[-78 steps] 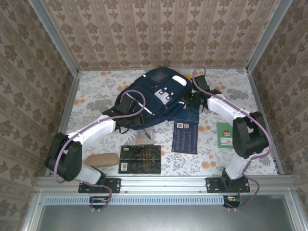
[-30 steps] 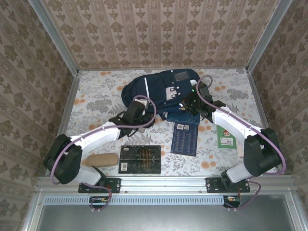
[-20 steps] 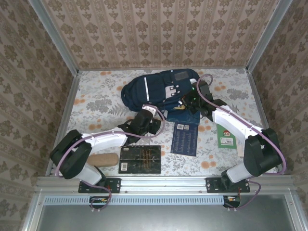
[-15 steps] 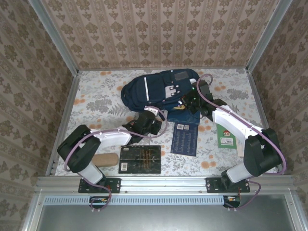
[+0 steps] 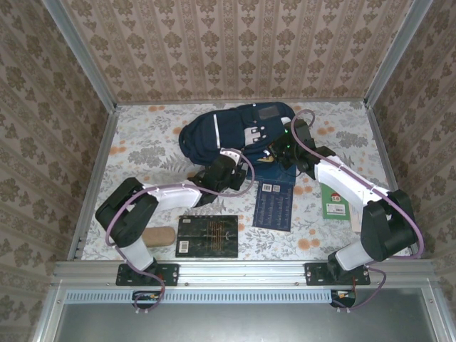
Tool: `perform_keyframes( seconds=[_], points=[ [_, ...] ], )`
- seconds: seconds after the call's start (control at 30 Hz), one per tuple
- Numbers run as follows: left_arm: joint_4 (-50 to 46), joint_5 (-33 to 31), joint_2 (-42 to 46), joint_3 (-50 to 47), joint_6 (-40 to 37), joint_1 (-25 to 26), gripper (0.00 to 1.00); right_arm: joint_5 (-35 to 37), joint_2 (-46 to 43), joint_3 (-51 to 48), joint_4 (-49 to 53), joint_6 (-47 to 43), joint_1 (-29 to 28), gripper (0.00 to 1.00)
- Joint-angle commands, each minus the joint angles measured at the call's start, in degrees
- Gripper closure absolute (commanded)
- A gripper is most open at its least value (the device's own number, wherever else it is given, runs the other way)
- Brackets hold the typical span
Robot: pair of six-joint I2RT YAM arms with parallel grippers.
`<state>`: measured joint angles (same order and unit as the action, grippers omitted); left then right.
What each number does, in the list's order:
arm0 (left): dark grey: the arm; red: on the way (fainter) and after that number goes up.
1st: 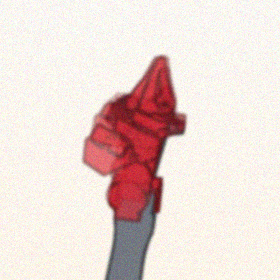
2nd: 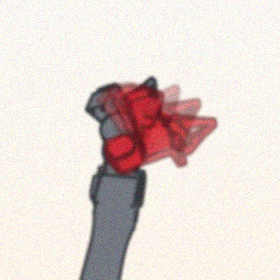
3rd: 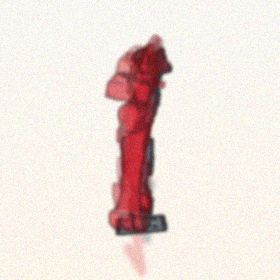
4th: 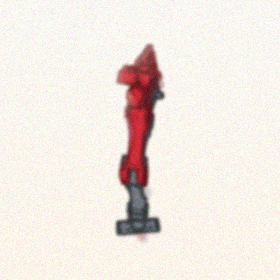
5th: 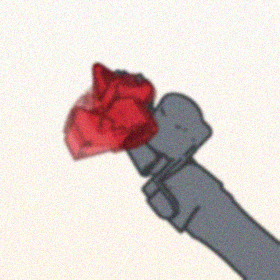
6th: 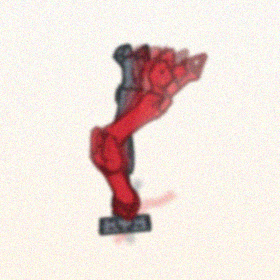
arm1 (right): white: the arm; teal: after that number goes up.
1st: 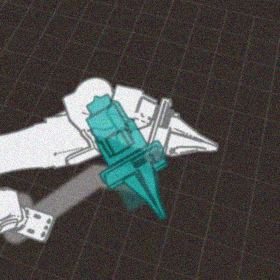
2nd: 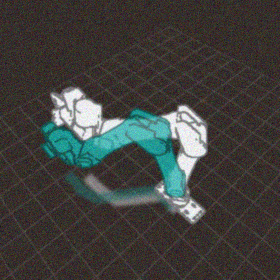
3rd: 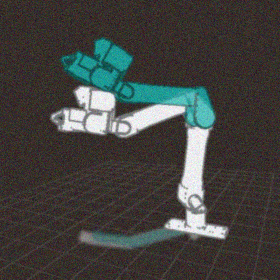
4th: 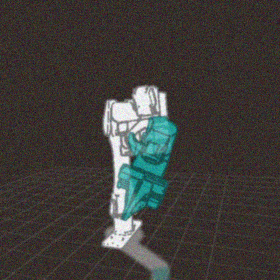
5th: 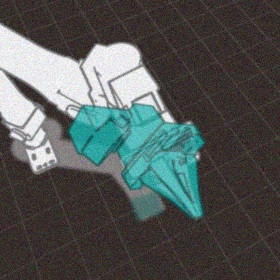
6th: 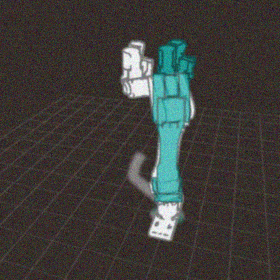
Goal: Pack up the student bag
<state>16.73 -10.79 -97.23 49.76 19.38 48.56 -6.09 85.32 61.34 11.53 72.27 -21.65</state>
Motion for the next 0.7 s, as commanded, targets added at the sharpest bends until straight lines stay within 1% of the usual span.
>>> perform_keyframes(
  seconds=[0.0,0.03,0.1,0.17,0.33,0.5,0.67],
  points=[
    [0.57,-0.36,-1.07,2.16,-1.19,-0.90,0.72,-4.33,-2.84,1.28,-0.36,2.00,-0.70,0.98],
    [0.43,-0.09,-1.03,2.13,-1.16,-1.07,0.77,-4.37,-2.78,1.33,-0.37,2.00,-0.70,0.98],
    [0.16,0.16,-0.79,1.86,-1.03,-1.33,0.92,-4.37,-2.62,1.32,-0.53,2.00,-0.68,0.98],
    [-0.14,0.13,-0.27,1.22,-0.78,-1.51,1.00,-4.31,-2.61,1.31,-0.59,1.90,-0.74,0.98],
    [-0.87,0.05,1.97,-0.59,0.27,-2.88,1.00,-4.20,-2.82,1.05,-0.68,1.74,-0.20,0.98],
    [-0.04,1.47,4.83,-3.88,2.64,-5.72,1.00,-4.28,-3.18,0.40,-0.90,1.73,0.37,0.99],
    [-0.20,2.56,6.72,-5.61,2.88,-7.20,1.00,-4.27,-3.49,-0.08,-1.07,1.82,0.63,0.99]
  ],
)
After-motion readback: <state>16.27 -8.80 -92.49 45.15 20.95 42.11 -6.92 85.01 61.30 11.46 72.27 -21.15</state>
